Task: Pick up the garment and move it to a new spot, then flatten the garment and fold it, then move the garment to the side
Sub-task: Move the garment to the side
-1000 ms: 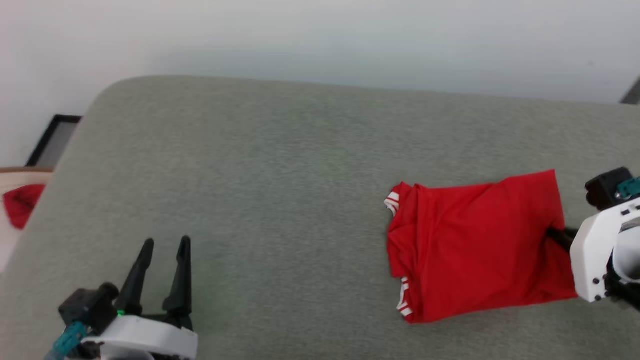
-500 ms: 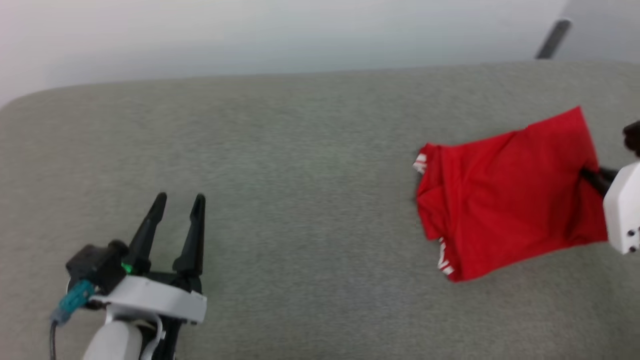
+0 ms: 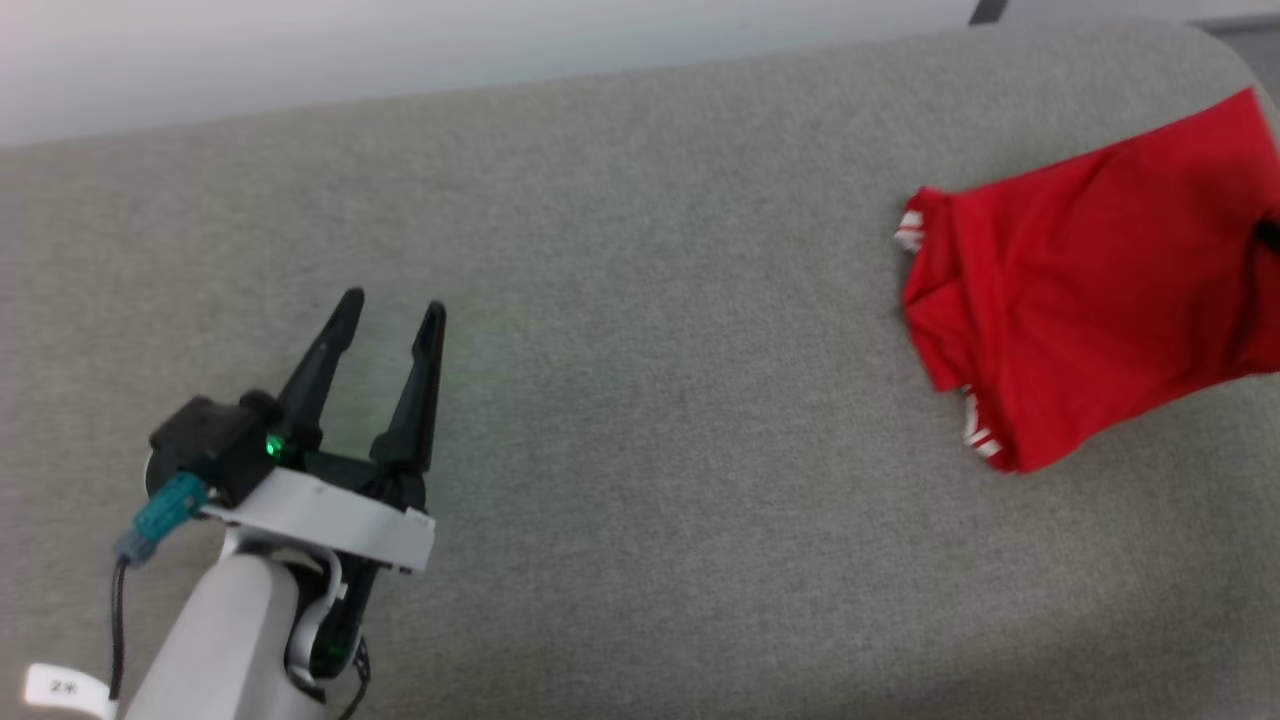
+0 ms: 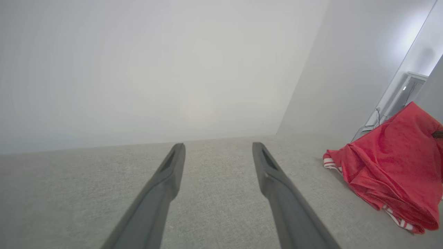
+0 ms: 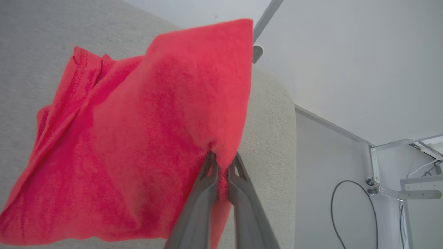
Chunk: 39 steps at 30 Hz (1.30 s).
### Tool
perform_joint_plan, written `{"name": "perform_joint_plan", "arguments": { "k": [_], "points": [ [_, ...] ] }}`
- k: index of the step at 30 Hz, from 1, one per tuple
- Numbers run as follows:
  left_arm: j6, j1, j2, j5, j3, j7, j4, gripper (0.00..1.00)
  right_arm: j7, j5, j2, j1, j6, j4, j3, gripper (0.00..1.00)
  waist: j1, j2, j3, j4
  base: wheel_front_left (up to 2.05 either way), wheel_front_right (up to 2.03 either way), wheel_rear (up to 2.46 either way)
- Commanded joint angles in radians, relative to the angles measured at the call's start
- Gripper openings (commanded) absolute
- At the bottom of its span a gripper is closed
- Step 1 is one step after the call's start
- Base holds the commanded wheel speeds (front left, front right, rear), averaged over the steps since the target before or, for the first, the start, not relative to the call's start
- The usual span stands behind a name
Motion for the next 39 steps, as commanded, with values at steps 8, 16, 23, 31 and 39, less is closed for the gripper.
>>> {"name": "perform_joint_plan", "arguments": {
  "k": [8,16,23,31,39],
  "points": [
    [-0.004,-0.059,0.011,0.009,-0.023,-0.001,-0.002,1.00,-0.085,-0.019,-0.050,-0.108,-0.001,0.106,0.078,0.00,0.0000,0.0000,0.087,-0.045,0.00,0.00,0.00],
    [-0.004,-0.096,0.021,0.011,-0.040,-0.001,-0.005,1.00,-0.151,-0.080,-0.077,-0.185,-0.001,0.232,0.127,0.00,0.0000,0.0000,0.136,-0.056,0.00,0.00,0.00],
    [-0.004,-0.117,0.032,0.008,-0.051,-0.001,-0.008,1.00,-0.192,-0.146,-0.076,-0.219,-0.001,0.346,0.121,0.00,0.0000,0.0000,0.169,-0.060,0.00,0.00,0.00],
    [-0.004,-0.139,0.043,-0.004,-0.075,0.000,-0.005,1.00,-0.261,-0.221,-0.057,-0.240,-0.001,0.474,0.090,0.00,0.0000,0.0000,0.194,-0.044,0.00,0.00,0.00],
    [-0.004,-0.153,0.051,-0.012,-0.083,0.000,0.004,1.00,-0.323,-0.285,-0.008,-0.248,-0.001,0.575,0.042,0.17,0.0000,0.0000,0.201,-0.033,0.00,0.00,0.00]
  ]
}}
